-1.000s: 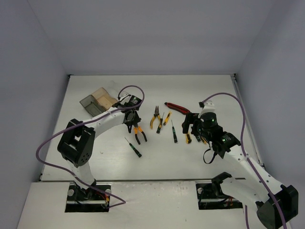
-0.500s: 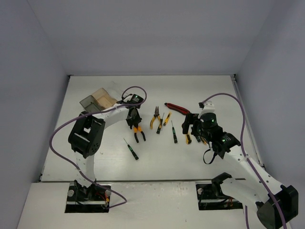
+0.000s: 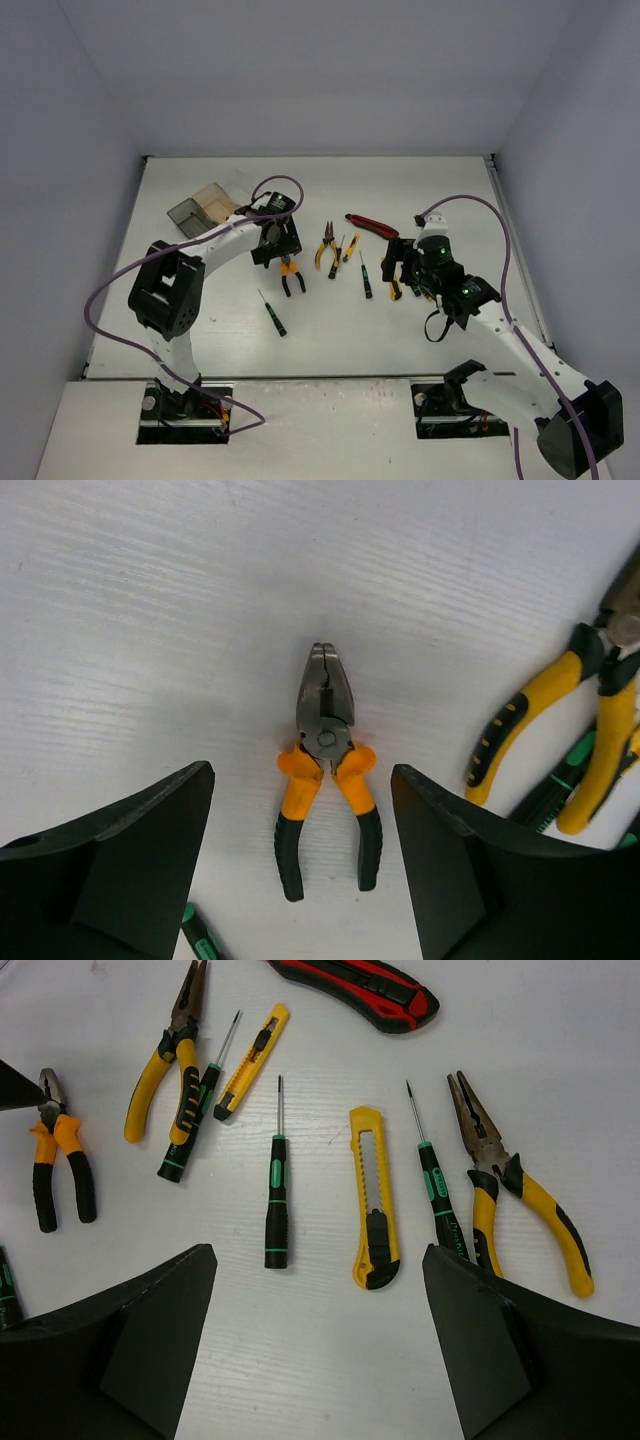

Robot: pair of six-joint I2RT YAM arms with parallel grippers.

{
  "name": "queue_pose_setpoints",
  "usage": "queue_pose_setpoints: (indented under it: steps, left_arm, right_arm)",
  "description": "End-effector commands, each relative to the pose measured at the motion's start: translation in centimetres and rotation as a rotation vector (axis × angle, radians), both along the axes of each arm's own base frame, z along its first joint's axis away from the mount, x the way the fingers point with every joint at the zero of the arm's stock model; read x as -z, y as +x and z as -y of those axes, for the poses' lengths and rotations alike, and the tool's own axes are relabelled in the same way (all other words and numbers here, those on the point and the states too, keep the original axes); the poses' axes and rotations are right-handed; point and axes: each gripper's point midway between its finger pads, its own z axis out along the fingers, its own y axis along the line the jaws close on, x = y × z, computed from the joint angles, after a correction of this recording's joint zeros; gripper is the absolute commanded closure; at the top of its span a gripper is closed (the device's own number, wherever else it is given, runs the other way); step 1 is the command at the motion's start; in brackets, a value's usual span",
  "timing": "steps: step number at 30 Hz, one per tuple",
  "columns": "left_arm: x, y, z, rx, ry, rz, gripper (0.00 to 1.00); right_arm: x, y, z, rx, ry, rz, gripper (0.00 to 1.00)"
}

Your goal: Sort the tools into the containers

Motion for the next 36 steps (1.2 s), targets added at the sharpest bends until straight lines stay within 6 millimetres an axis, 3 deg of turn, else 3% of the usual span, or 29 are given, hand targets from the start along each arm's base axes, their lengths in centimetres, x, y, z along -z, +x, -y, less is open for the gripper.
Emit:
queue_pose_setpoints:
  steps: [1, 11, 15, 19, 23, 29, 31, 34, 36]
  left_arm:
    - [-3.0, -0.1, 0.9, -0.001, -0.026, 0.061, 0.31]
    - [1.7, -1.1, 2.6, -0.002, 0.007, -0.040, 0.31]
    - [2.0, -1.1, 2.7, -0.009, 0.013, -0.044, 0.34]
    - [2.4, -1.7, 2.8, -0.010, 0.022, -0.056, 0.52]
    - [2.7, -2.4, 2.6, -0.013, 0.027, -0.071, 1.00]
    - [-1.2, -1.7, 1.2, -0.006, 0.060, 0.012, 1.00]
    - [-3.7, -0.9, 0.4, -0.002, 0.048, 0.067, 1.00]
    - [-5.6, -0.4, -0.5, -0.002, 0.044, 0.104, 1.00]
    - [-8.0, 0.1, -2.1, -0.013, 0.037, 0.142, 1.00]
  right_arm:
    - [-1.0, 1.0, -0.3, -0.005, 0.016, 0.047, 0.18]
    - [-1.3, 0.7, -0.3, -0.003, 0.026, 0.059, 0.18]
    - [-1.2, 0.7, -0.3, -0.004, 0.024, 0.056, 0.18]
    - [-1.2, 0.7, -0.2, -0.002, 0.023, 0.056, 0.18]
    - [-1.3, 0.7, -0.2, -0.001, 0.026, 0.060, 0.18]
    - [-1.4, 0.6, -0.3, -0.006, 0.029, 0.064, 0.18]
    - [-1.5, 0.6, -0.3, -0.004, 0.031, 0.066, 0.18]
    - [-1.6, 0.7, -0.3, -0.006, 0.032, 0.068, 0.18]
    - [-1.7, 0.7, -0.3, -0.007, 0.036, 0.072, 0.18]
